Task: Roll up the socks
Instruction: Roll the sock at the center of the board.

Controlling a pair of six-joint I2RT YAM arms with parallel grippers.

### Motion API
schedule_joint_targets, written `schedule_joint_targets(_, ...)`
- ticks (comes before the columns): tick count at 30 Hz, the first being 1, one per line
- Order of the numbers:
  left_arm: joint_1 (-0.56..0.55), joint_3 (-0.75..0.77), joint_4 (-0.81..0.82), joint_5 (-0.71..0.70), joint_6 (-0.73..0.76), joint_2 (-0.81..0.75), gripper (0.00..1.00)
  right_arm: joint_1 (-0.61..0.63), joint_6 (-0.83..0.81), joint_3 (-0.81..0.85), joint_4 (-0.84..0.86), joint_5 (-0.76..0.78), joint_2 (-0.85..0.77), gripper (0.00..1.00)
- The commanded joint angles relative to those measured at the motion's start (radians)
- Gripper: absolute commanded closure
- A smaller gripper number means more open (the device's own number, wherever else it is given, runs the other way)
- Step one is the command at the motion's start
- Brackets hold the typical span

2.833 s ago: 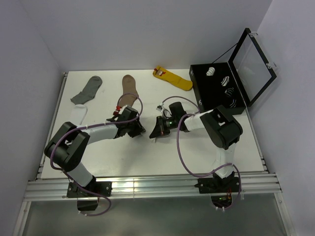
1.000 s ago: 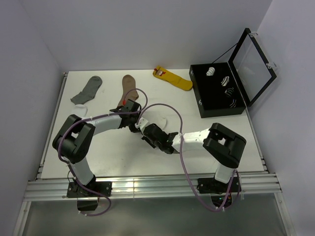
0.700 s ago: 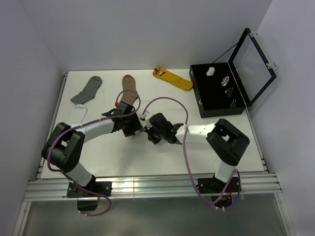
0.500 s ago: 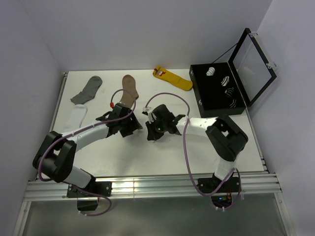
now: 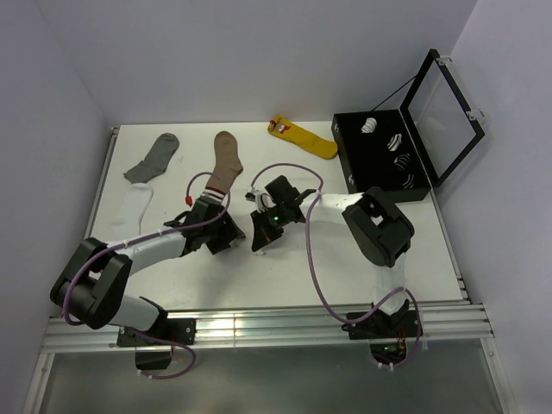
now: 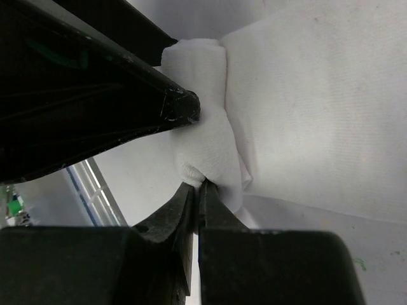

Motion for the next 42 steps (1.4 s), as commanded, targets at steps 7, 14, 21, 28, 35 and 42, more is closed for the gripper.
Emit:
schedule_joint_targets(7,0.003,-0.018,0.065,-0.075,-0.050,-0.009,0.36,-0.034,0.028,0.071,-0.066,-0.086,0.065,1.00)
schedule_joint_targets(14,0.003,-0.087,0.104,-0.098,-0.064,-0.070,0.34,-0.071,0.062,0.089,-0.068,-0.120,0.117,1.00)
schedule_joint_targets(21,0.003,-0.121,0.169,-0.092,-0.064,-0.095,0.37,-0.094,0.087,0.111,-0.071,-0.143,0.155,1.00)
schedule_joint_targets(28,0.003,-0.148,0.215,-0.089,-0.073,-0.112,0.36,-0.105,0.097,0.117,-0.066,-0.149,0.178,1.00)
schedule_joint_targets(35,0.003,-0.225,0.288,-0.129,-0.089,-0.236,0.34,-0.106,0.104,0.129,-0.068,-0.150,0.186,1.00)
schedule_joint_targets(42,0.003,-0.211,0.294,-0.117,-0.092,-0.167,0.41,-0.108,0.116,0.134,-0.066,-0.152,0.195,1.00)
